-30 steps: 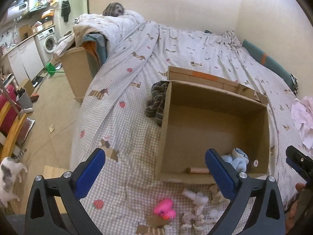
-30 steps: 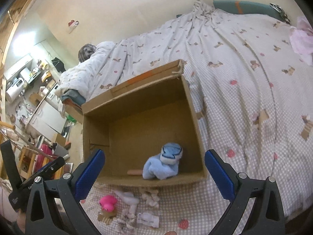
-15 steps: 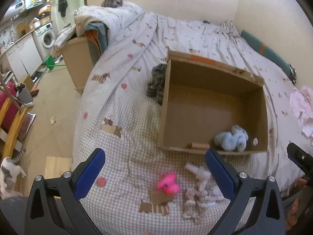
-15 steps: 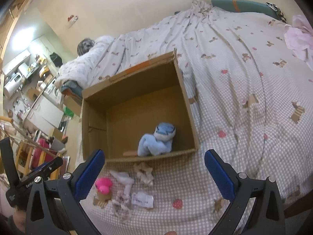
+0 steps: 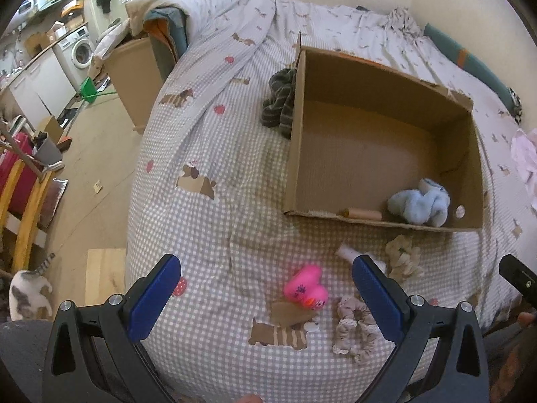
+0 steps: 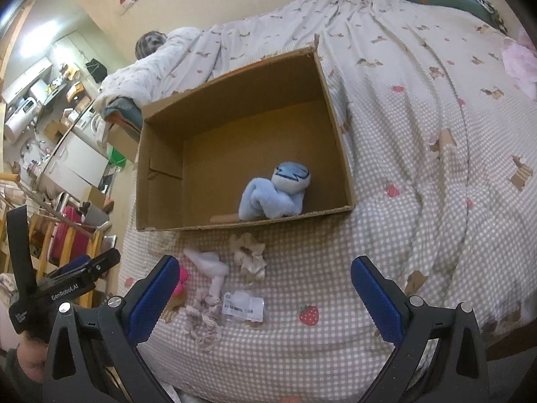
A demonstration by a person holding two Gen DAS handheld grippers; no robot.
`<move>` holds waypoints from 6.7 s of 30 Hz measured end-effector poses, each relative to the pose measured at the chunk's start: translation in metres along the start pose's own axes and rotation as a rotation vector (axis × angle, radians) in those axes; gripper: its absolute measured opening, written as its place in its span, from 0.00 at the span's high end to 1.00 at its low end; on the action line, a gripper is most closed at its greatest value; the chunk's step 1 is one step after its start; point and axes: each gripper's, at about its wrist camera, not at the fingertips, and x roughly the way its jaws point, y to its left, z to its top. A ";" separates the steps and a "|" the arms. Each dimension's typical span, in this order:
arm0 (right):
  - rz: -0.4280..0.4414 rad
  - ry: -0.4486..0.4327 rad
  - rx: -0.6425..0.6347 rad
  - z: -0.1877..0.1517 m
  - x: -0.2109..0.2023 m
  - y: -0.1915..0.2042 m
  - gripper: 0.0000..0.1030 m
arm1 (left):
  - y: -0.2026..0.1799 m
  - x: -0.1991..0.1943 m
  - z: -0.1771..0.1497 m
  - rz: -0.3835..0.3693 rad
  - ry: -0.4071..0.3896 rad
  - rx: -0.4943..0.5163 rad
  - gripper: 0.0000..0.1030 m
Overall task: Organize soft objects
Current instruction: 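Grasp the pink rubber duck with the left gripper while the right gripper grasps the white plastic bag, then carry the duck and bag over the box with both grippers, then release the duck and bag into the box and open both grippers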
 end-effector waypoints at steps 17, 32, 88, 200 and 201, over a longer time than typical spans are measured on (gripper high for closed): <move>-0.018 0.069 0.051 0.000 0.018 -0.008 0.00 | -0.009 0.059 -0.009 -0.131 0.235 -0.007 0.23; 0.056 0.188 0.079 -0.009 0.040 -0.012 0.00 | -0.037 0.107 -0.018 -0.083 0.327 0.072 0.60; 0.082 0.277 -0.035 -0.029 0.048 0.012 0.75 | -0.004 0.034 -0.022 -0.042 0.155 0.011 0.61; 0.107 0.041 -0.015 0.097 0.075 0.009 0.20 | -0.060 0.055 0.090 -0.145 -0.033 0.077 0.26; 0.109 0.038 -0.011 0.097 0.073 0.008 0.20 | -0.058 0.053 0.091 -0.144 -0.040 0.067 0.16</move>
